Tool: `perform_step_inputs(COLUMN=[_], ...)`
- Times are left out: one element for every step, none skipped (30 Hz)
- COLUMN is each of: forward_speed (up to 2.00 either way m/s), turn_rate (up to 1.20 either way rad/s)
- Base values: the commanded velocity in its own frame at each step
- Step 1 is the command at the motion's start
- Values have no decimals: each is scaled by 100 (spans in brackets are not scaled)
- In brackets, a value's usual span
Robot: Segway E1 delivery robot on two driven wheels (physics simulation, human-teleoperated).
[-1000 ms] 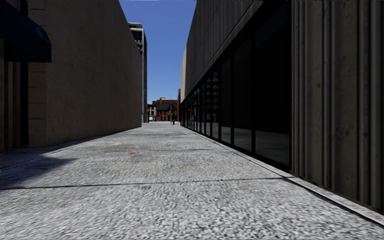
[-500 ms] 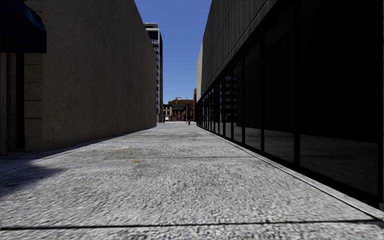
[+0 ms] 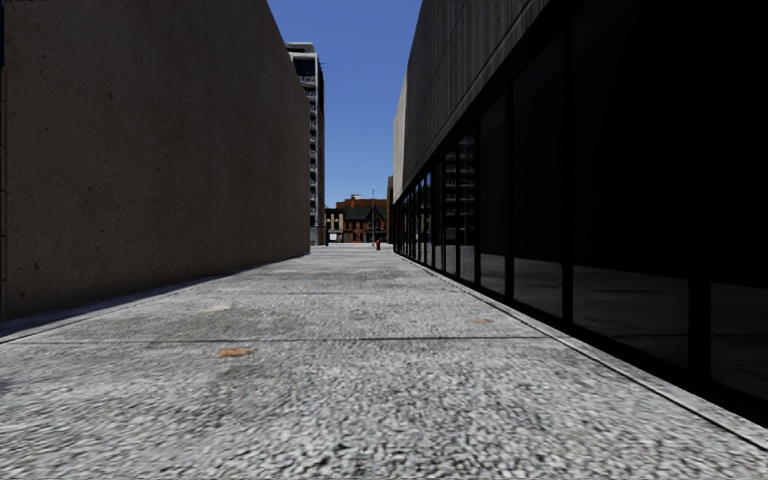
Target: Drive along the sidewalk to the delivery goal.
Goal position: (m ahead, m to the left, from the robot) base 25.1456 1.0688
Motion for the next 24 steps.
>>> perform_step_inputs(forward_speed=[200,200,200,200,200,200,200,200,200,200,200,200,200,200,200,200,200,200,200,200,200,200,200,200], turn_rate=[0,1,10,20,20,24,24,24,25,25,23,23,9,0,0,0,0,0,0,0,0,0,0,0])
